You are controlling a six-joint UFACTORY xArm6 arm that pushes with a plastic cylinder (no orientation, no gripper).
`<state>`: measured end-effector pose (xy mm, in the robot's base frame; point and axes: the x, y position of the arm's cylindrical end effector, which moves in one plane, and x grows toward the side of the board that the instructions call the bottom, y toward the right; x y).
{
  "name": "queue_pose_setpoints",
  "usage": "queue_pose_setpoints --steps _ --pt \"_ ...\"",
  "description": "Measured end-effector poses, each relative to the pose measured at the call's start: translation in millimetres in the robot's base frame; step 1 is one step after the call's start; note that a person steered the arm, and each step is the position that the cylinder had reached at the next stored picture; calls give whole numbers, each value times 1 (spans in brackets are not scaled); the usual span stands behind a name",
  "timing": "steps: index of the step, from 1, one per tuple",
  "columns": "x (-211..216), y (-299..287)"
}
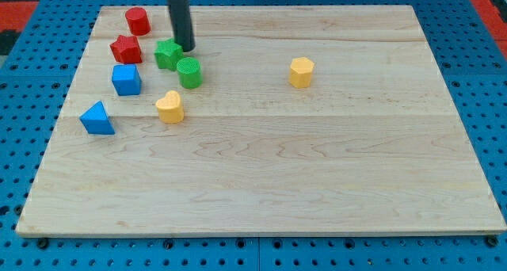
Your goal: Push the green star into the green circle
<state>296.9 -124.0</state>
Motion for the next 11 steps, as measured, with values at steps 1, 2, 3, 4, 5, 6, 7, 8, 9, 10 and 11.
queue_pose_setpoints --steps 1,2,3,4,5,6,7,8,9,10,11 --pt "-7 33" --pt "-55 26" --pt "-42 -18" --pt "-20 -37" --pt "-2 -42" --pt "2 -43" --pt "7 -22" --pt "1 15" --pt "4 -3" --pt "21 -31" --pt "27 -46"
